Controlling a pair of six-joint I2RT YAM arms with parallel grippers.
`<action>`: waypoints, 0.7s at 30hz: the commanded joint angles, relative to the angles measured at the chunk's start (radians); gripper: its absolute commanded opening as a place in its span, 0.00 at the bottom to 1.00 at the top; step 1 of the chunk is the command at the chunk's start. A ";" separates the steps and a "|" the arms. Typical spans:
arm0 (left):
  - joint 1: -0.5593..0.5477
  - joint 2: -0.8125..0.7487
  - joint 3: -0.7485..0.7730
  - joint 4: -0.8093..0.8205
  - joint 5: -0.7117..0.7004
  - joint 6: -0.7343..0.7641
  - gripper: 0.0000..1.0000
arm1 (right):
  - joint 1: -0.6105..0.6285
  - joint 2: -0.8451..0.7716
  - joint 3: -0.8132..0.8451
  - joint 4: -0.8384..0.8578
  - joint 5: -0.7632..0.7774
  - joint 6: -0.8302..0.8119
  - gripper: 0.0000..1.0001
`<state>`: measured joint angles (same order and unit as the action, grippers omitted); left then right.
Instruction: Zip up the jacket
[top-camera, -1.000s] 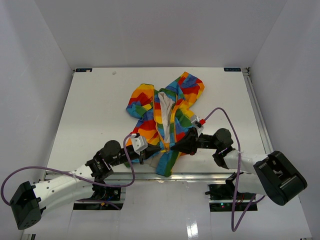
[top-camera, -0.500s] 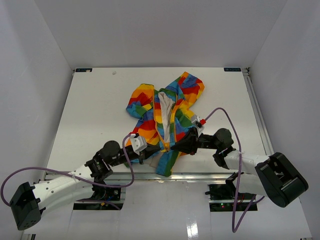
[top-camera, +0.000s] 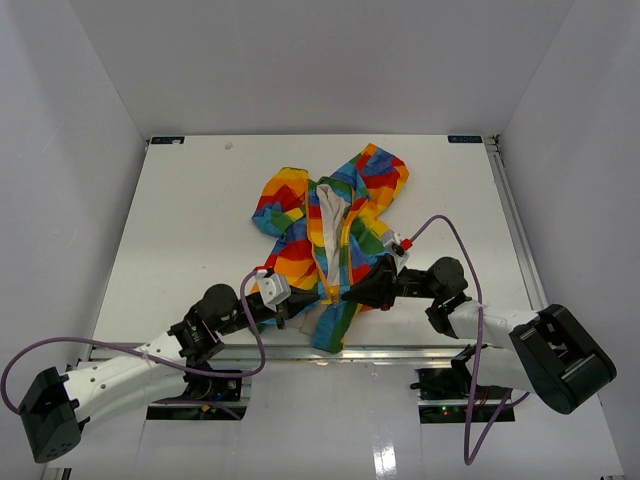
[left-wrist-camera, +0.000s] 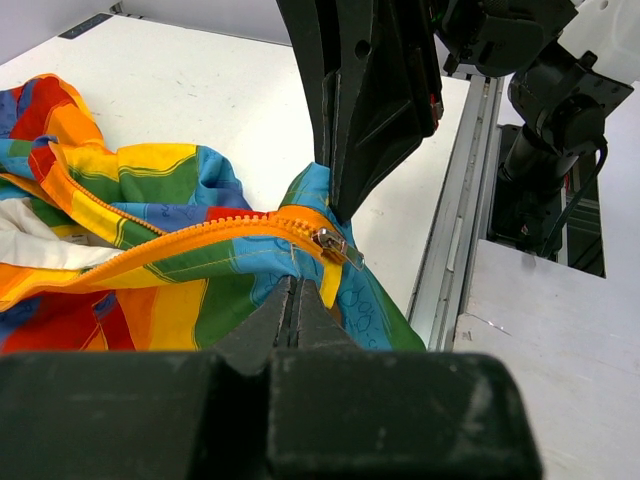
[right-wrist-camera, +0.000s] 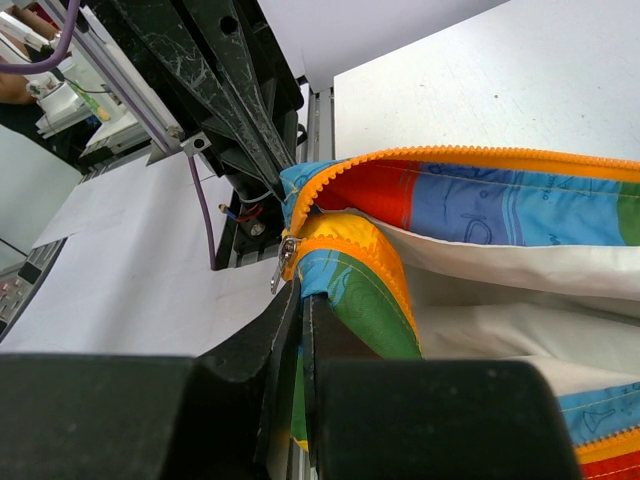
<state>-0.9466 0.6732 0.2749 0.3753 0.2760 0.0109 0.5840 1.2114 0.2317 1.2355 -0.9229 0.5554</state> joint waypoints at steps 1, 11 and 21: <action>-0.006 0.006 0.001 0.036 0.003 -0.002 0.00 | 0.007 0.005 0.009 0.080 -0.010 0.016 0.08; -0.006 -0.001 -0.001 0.043 -0.001 -0.002 0.00 | 0.011 0.022 0.006 0.094 -0.007 0.016 0.08; -0.006 -0.006 -0.003 0.054 -0.006 -0.002 0.00 | 0.013 0.037 0.004 0.110 -0.005 0.023 0.08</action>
<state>-0.9466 0.6823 0.2737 0.3926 0.2715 0.0108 0.5906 1.2453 0.2317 1.2759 -0.9227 0.5743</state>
